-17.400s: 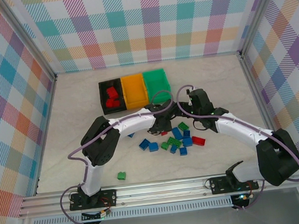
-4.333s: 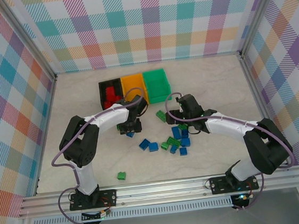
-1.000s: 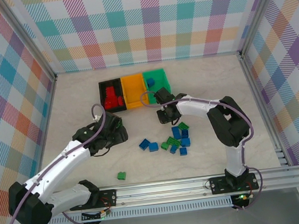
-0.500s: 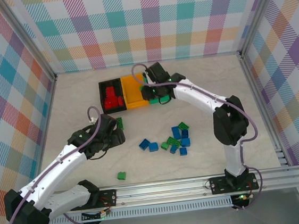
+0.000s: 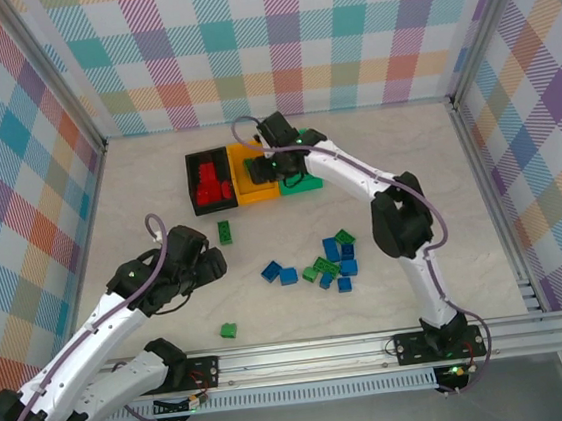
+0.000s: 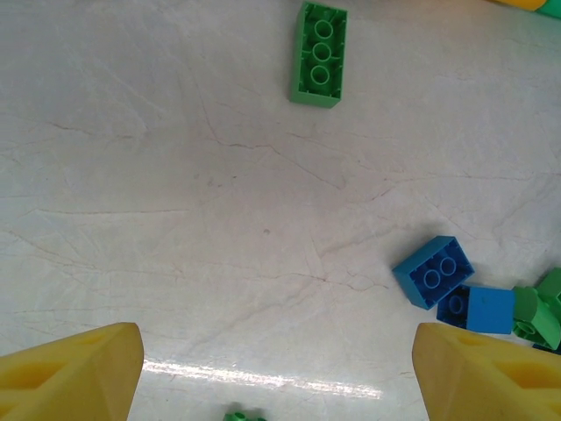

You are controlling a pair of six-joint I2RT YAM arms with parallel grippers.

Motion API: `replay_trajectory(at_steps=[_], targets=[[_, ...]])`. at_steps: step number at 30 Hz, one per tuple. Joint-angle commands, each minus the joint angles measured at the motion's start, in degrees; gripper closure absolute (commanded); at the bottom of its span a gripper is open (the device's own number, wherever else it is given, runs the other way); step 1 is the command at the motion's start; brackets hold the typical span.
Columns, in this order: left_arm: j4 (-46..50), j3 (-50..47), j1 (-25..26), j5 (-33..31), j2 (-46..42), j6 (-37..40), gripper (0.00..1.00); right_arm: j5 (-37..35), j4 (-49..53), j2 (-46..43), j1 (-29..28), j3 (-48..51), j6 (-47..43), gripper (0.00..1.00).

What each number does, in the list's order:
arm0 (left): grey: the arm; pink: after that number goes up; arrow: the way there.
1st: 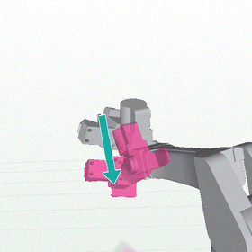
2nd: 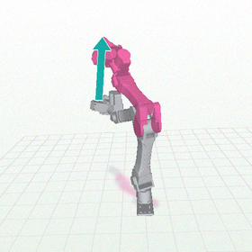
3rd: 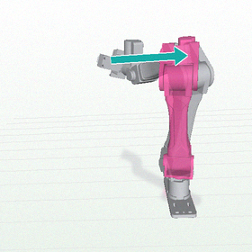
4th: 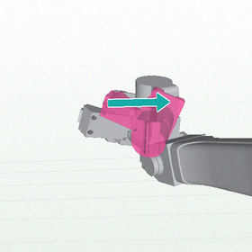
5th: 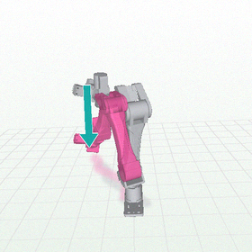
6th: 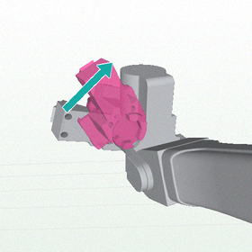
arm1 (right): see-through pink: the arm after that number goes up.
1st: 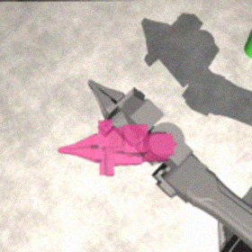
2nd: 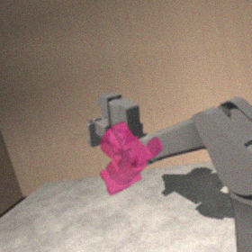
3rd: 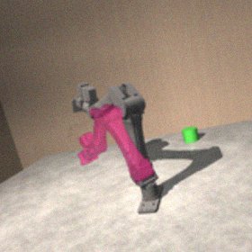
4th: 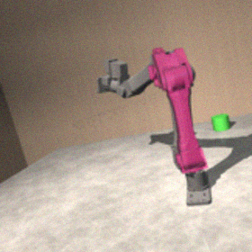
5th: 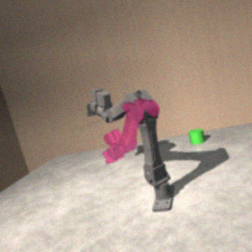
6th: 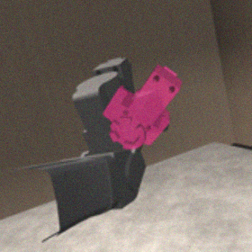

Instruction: Sort the legos into containers by color

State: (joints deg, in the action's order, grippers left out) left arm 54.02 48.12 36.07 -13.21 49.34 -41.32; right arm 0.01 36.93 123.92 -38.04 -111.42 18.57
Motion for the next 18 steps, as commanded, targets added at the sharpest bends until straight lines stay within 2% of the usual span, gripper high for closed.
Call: replay_trajectory(at_steps=[1,5,10,15,18], targets=[[0.3,-1.6,-0.3,-0.4,-0.1,-0.9,0.2,0.0,-3.8,-11.5,-0.5,10.6,0.2,0.47],[-3.3,-2.4,-0.3,0.9,1.4,-0.3,0.2,-1.5,-6.6,-24.4,-0.5,28.6,1.7,0.46],[-8.8,-3.0,-0.3,2.1,2.7,0.9,0.2,-4.4,-3.7,-37.6,-0.5,45.4,4.5,0.46],[-14.0,-3.6,-0.3,3.4,4.2,1.7,0.2,-7.1,0.3,-47.0,-0.5,56.1,8.2,0.45],[-16.8,-3.5,-0.3,4.8,6.1,2.3,0.2,-9.4,2.2,-48.7,-0.5,59.3,9.3,0.44]])
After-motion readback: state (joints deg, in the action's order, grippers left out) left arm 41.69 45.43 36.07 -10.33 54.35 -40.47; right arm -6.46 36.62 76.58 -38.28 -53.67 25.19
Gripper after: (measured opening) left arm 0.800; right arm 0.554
